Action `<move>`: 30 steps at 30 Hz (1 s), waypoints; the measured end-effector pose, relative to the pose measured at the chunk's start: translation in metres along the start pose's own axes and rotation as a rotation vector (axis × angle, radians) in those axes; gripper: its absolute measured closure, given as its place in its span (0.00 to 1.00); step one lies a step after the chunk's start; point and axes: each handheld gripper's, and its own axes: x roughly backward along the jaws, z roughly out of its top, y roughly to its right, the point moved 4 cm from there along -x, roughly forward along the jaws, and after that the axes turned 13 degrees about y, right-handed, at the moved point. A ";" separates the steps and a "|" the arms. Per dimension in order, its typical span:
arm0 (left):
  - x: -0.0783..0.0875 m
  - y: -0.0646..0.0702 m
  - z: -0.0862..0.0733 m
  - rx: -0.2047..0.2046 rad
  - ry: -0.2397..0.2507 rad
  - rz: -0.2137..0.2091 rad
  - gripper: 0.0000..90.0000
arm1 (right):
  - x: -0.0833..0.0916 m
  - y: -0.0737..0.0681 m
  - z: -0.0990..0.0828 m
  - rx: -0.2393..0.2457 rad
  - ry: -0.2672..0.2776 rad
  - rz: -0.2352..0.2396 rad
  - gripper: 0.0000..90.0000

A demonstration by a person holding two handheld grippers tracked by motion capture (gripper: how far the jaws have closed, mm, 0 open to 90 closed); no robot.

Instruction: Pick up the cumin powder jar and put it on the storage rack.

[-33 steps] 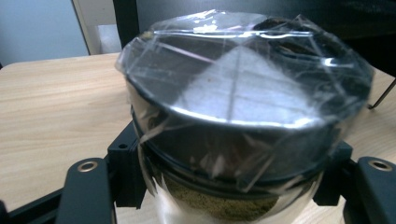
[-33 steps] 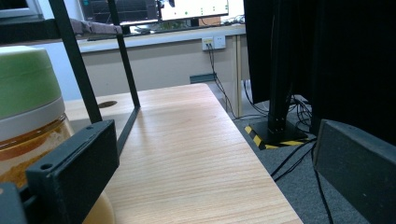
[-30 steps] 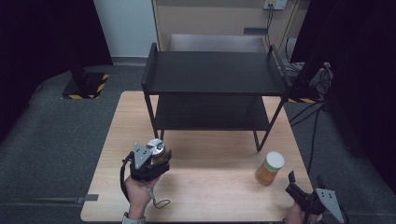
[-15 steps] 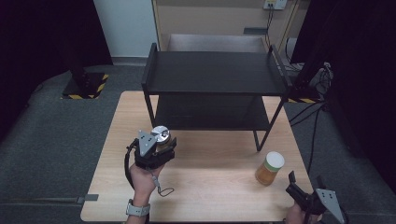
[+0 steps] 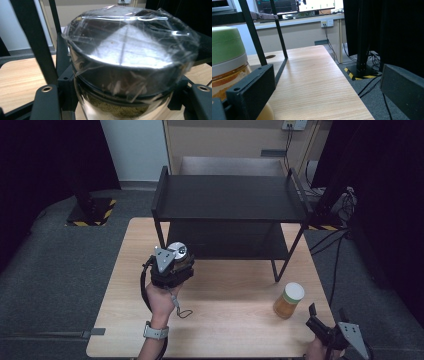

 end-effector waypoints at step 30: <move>-0.038 0.004 0.029 0.023 -0.003 0.021 0.33 | -0.001 -0.001 0.001 0.022 -0.006 0.011 0.01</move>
